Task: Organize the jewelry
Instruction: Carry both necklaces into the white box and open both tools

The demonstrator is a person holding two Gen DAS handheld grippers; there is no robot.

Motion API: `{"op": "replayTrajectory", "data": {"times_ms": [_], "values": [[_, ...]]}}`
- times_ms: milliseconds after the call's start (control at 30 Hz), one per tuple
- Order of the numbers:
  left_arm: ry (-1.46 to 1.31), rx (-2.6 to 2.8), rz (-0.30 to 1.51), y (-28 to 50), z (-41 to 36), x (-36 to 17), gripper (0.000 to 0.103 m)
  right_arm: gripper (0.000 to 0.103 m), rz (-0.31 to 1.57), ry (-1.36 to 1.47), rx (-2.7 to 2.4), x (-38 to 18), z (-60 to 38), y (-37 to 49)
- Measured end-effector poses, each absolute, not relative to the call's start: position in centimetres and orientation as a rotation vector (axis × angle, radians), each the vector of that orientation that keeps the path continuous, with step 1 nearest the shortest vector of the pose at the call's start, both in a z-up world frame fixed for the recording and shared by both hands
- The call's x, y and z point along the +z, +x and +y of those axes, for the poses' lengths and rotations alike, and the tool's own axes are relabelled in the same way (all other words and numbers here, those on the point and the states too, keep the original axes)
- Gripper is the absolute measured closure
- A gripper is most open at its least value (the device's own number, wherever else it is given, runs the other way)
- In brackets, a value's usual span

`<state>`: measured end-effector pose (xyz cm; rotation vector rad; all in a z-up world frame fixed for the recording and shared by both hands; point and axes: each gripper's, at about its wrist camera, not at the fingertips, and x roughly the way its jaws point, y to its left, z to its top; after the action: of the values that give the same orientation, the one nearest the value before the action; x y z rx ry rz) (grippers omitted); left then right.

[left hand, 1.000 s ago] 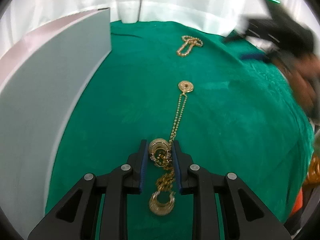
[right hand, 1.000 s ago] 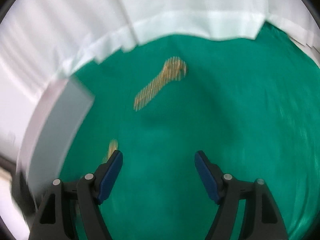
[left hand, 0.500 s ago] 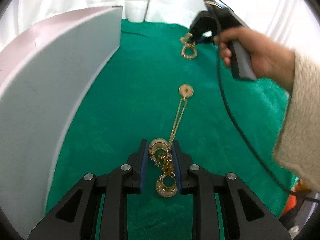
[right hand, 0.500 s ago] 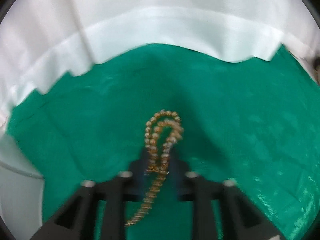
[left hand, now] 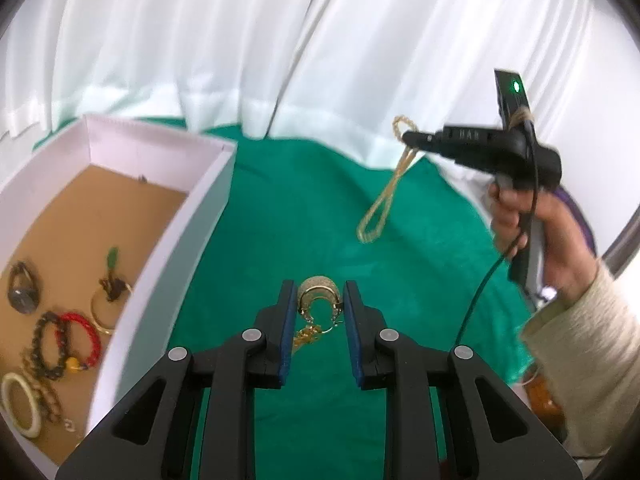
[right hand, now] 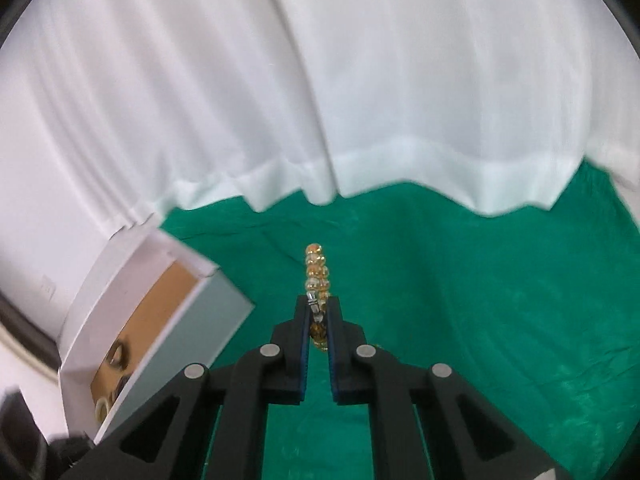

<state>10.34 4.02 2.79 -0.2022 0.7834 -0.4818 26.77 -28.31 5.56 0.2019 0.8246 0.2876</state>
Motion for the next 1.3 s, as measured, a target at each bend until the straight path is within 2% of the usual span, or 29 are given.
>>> {"op": "replayTrajectory", "data": {"times_ms": [367,667,1000,1167,1300], "values": [[-0.256,-0.468,0.670,5.2,10.7,11.7,0.081,0.095,0.698,0.101,0.488,13.7,-19.9,20.0],[-0.246,-0.297,0.616,5.4,18.1,14.8,0.081,0.095,0.647,0.078,0.635,17.1,-11.6,20.3],[-0.290,-0.008,0.665,8.9,27.7,9.5,0.081,0.095,0.675,0.053,0.766,14.7,-1.6,24.2],[-0.305,0.061,0.762,11.3,30.2,4.3,0.081,0.095,0.749,0.010,0.770,10.1,2.0,26.5],[-0.309,0.102,0.853,12.9,30.8,-0.1,0.081,0.095,0.868,-0.065,0.712,4.0,3.9,28.4]]}}
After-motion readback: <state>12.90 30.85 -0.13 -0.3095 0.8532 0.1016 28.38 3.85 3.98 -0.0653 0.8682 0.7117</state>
